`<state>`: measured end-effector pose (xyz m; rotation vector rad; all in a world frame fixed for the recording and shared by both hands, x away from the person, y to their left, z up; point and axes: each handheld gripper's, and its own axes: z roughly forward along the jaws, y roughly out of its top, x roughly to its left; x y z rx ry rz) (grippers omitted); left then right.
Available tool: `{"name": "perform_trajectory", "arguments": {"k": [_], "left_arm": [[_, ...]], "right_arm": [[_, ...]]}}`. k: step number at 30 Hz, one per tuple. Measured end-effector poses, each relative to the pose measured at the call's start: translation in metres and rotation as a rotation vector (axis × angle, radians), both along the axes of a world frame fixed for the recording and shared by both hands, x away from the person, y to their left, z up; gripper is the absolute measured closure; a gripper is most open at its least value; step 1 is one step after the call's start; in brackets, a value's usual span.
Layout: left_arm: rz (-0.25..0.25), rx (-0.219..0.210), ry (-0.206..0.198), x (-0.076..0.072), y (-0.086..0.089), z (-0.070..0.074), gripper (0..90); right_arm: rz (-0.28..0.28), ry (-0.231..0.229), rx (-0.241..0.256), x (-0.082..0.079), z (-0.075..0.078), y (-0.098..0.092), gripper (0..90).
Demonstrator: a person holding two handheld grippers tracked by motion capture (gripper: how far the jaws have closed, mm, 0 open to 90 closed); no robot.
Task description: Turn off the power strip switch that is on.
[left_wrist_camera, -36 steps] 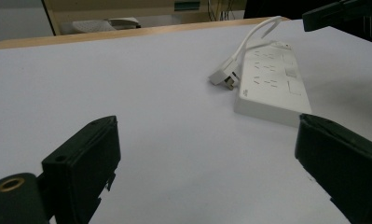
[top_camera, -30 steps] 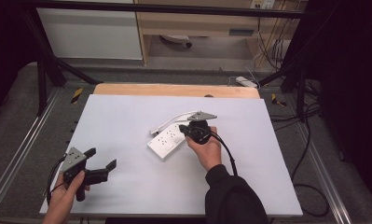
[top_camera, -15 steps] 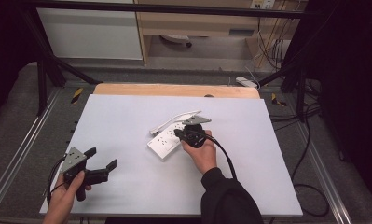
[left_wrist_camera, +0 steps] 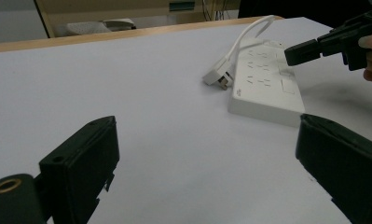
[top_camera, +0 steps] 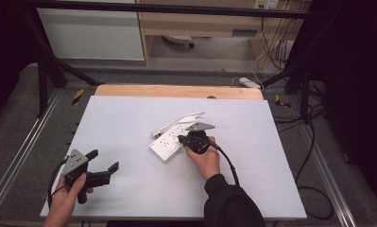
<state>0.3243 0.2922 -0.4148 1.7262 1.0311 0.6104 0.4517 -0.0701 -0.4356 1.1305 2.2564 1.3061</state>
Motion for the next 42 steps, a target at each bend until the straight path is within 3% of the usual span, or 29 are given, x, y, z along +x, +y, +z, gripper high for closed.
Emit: {"name": "perform_trajectory", "arguments": {"k": [42], "left_arm": [[0.003,0.017,0.003,-0.001,0.0,0.0,6.0]], "right_arm": [[0.009,-0.006,0.013,-0.005,-0.011,0.005,90.0]]}}
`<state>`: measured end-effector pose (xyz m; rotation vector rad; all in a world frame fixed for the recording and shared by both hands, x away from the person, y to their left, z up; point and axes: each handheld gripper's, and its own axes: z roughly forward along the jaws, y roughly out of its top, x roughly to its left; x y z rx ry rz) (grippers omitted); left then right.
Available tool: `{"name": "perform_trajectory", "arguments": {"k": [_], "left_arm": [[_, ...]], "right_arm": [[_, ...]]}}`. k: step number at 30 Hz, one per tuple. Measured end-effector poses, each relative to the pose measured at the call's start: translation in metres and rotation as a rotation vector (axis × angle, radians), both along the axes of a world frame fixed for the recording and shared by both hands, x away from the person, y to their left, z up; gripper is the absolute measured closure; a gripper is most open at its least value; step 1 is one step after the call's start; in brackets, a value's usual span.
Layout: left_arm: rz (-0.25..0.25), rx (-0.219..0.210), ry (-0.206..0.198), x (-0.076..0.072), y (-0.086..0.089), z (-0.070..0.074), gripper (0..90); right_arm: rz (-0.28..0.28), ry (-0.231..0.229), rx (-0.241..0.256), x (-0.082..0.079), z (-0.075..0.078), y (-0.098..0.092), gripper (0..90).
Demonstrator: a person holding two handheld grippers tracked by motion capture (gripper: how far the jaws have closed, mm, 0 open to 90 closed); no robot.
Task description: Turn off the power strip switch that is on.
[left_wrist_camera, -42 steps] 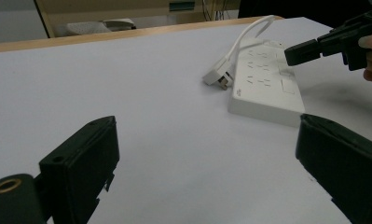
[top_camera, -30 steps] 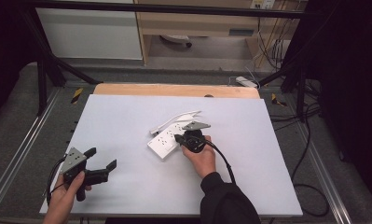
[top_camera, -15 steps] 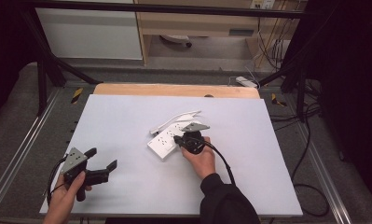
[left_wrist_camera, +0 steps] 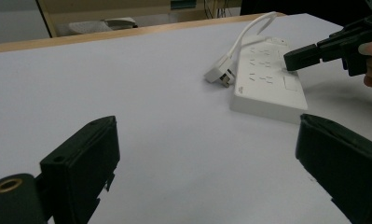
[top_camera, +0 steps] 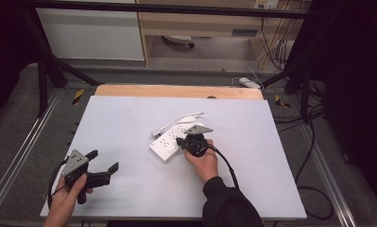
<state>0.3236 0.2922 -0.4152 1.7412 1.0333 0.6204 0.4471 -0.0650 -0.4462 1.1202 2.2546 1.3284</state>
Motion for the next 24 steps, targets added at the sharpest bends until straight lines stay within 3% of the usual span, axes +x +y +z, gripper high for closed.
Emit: {"name": "perform_trajectory", "arguments": {"k": [4,7,24], "left_arm": [[-0.001,0.0,-0.001,-0.0001,-0.0002,0.0001,6.0],[-0.001,0.0,-0.002,-0.0002,0.0,0.0001,6.0],[0.007,0.002,-0.001,-0.0004,0.0009,-0.0001,6.0]], "right_arm": [[0.013,-0.013,0.014,-0.0033,-0.0046,0.0017,90.0],[0.004,0.003,0.021,-0.0028,-0.004,0.0017,90.0],[0.013,-0.002,0.0,-0.0018,-0.002,0.0014,90.0]]}}
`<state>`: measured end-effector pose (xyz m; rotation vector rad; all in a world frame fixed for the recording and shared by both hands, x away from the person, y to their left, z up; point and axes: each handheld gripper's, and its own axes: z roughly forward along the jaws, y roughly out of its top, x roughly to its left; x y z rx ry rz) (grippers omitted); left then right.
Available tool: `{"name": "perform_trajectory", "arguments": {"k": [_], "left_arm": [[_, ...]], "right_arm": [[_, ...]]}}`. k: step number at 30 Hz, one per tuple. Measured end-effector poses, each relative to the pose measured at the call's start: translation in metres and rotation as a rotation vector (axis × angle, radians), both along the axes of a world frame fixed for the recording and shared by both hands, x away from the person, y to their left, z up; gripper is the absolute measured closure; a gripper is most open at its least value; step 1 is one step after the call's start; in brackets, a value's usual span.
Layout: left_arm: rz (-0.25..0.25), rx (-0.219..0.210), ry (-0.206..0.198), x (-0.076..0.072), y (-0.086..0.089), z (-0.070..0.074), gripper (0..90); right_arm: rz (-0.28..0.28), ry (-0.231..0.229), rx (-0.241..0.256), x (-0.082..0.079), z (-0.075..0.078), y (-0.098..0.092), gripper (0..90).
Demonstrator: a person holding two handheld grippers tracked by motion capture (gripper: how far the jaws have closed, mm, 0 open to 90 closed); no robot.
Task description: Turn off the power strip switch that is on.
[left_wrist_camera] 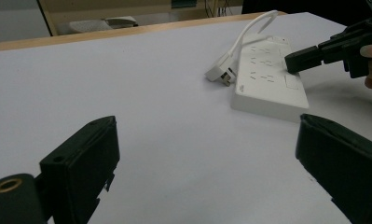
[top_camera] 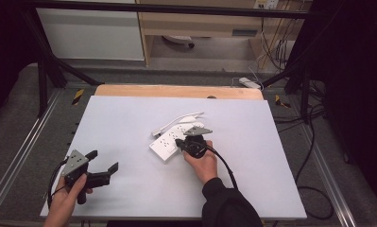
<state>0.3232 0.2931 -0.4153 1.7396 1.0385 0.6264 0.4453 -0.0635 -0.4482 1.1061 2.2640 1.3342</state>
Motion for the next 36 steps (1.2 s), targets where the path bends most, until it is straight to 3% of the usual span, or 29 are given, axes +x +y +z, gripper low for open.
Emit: {"name": "perform_trajectory", "arguments": {"k": [19,36], "left_arm": [[-0.002,0.002,-0.001,0.0,0.0,0.0,6.1],[0.002,0.004,0.008,-0.002,0.001,-0.002,6.0]], "right_arm": [[-0.006,-0.015,0.007,0.003,0.007,0.0,90.0],[-0.011,-0.033,0.053,0.011,0.012,-0.002,90.0]]}}
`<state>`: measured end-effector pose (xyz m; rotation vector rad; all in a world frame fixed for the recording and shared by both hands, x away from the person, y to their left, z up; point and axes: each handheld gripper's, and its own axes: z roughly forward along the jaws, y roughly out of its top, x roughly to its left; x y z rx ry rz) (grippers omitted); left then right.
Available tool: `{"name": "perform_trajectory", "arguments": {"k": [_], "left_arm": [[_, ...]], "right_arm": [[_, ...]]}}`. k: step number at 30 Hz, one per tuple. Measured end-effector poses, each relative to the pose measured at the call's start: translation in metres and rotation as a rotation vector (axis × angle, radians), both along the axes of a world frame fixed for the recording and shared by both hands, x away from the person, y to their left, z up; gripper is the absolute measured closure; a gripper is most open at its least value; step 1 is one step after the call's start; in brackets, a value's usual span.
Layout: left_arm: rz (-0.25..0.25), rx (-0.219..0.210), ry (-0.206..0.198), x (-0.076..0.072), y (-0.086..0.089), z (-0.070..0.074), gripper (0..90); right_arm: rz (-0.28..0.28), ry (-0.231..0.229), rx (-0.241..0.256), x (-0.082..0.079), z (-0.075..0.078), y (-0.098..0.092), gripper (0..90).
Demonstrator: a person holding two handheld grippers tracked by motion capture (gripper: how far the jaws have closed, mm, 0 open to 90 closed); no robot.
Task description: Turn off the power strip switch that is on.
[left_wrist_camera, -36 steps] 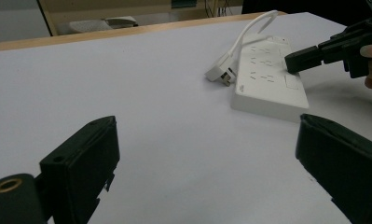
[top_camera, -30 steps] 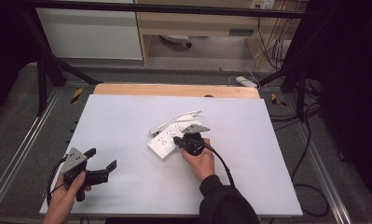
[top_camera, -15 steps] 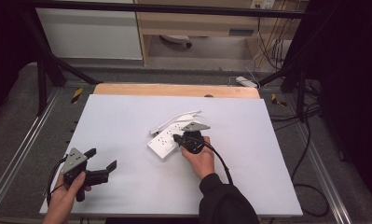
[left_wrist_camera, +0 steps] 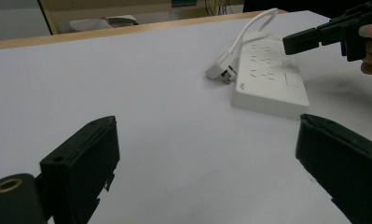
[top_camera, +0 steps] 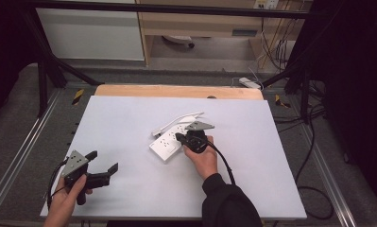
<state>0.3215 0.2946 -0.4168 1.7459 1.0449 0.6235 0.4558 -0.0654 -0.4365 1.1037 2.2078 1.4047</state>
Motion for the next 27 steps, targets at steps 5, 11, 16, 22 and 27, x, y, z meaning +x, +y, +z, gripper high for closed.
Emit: {"name": "perform_trajectory", "arguments": {"k": [5,11,16,22,27], "left_arm": [[0.013,-0.006,0.006,0.0,0.002,-0.001,6.1],[0.014,-0.003,0.009,0.0,0.004,-0.002,6.1],[0.021,0.0,0.013,0.001,0.004,-0.003,6.1],[0.031,0.004,0.014,0.002,0.006,-0.003,6.1],[0.045,0.004,0.019,0.003,0.007,-0.004,6.1]], "right_arm": [[0.003,-0.014,0.019,0.003,-0.001,0.0,90.0],[0.004,-0.034,0.027,0.004,0.002,0.0,90.0],[-0.009,-0.052,0.025,0.004,0.006,0.0,90.0],[-0.008,-0.068,0.055,0.003,0.012,-0.004,90.0],[0.009,-0.069,0.046,0.002,0.013,-0.004,90.0]]}}
